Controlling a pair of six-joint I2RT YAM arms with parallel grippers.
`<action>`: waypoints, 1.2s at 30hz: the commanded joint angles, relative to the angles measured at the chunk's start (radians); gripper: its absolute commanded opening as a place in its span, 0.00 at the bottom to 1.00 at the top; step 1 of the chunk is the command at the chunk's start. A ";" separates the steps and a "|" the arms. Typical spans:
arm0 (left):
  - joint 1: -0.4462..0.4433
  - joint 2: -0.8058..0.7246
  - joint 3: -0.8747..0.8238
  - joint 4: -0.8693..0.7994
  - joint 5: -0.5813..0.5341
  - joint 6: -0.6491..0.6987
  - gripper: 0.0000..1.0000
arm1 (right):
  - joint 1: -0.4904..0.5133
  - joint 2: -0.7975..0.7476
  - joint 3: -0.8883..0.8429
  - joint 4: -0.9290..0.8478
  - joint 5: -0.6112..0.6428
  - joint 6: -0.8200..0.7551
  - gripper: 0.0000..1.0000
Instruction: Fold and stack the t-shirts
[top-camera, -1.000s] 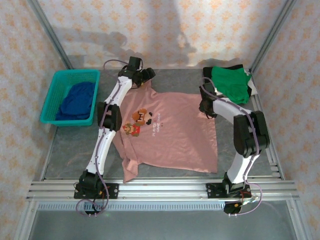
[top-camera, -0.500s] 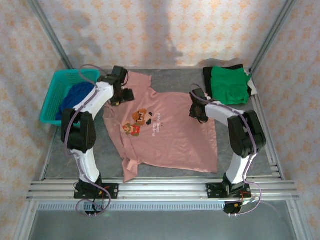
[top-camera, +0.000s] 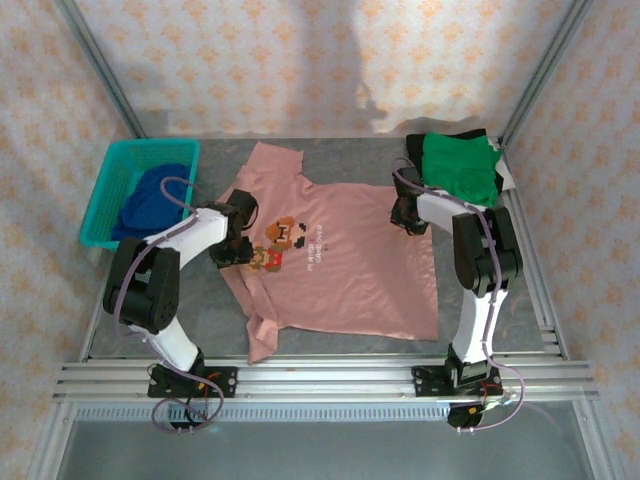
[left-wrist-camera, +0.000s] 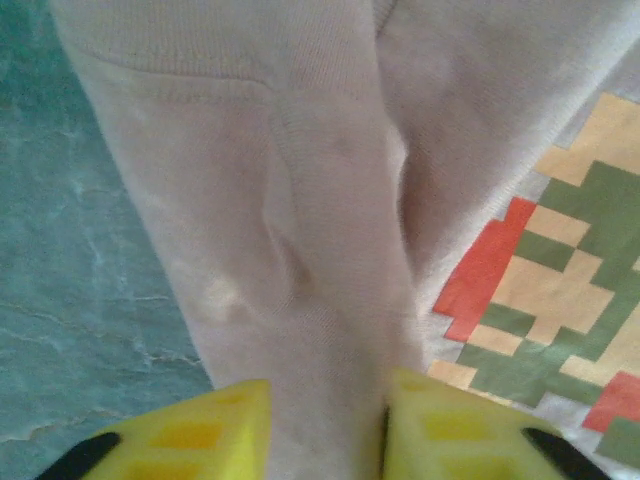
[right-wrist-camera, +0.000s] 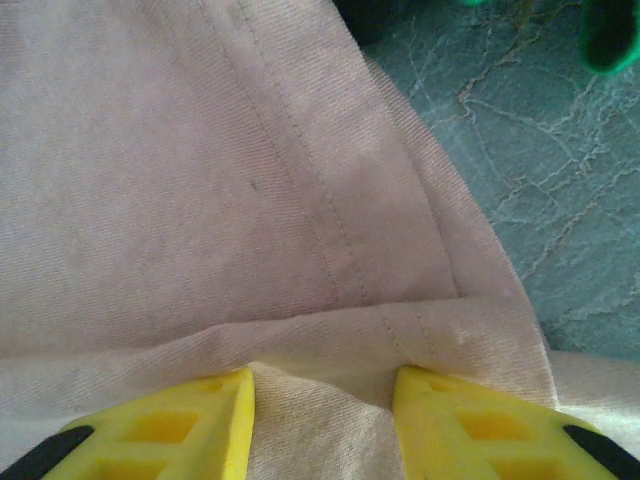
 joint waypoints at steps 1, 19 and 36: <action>-0.004 -0.062 -0.034 0.006 -0.056 -0.038 0.15 | -0.014 0.040 0.010 -0.051 0.011 -0.004 0.42; 0.060 -0.496 -0.381 -0.121 -0.233 -0.300 0.00 | -0.040 0.098 0.173 -0.095 0.047 -0.044 0.41; -0.484 -0.552 -0.332 -0.097 -0.180 -0.597 0.72 | 0.150 -0.428 -0.334 -0.089 -0.062 0.029 0.50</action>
